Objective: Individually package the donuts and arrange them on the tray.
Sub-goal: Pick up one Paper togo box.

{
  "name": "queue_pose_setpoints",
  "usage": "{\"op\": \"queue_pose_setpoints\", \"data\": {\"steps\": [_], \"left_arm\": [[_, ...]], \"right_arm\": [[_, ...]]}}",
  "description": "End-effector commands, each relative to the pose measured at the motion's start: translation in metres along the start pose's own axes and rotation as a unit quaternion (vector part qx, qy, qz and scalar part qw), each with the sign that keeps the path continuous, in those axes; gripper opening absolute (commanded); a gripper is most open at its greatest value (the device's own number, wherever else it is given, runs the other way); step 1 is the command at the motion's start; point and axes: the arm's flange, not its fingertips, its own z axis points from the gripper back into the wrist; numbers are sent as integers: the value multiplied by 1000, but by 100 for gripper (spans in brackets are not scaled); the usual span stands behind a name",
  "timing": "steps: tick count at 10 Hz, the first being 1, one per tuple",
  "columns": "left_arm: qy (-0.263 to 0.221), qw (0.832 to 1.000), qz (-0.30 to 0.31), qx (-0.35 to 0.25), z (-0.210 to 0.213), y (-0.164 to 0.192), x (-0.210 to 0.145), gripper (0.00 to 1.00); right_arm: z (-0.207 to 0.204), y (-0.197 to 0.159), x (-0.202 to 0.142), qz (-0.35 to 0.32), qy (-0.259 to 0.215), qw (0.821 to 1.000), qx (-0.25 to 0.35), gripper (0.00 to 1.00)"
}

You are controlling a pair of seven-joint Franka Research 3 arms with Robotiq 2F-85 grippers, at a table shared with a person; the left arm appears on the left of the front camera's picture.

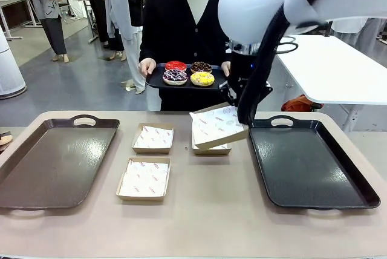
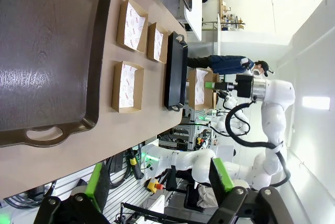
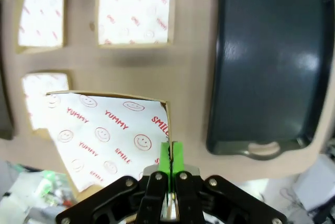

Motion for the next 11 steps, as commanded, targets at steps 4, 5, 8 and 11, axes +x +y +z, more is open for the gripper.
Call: {"op": "queue_pose_setpoints", "data": {"steps": [4,5,8,11], "left_arm": [[0,1000,-5,-10,0,-1,1,100],[0,1000,-5,-10,0,-1,1,100],[0,1000,-5,-10,0,-1,1,100],[0,1000,-5,-10,0,-1,1,100]], "right_arm": [[17,-14,101,-10,27,1000,12,0],[17,-19,112,-17,26,999,23,0],[0,-36,136,-18,17,999,21,0],[9,-32,124,-31,13,999,20,0]]}}
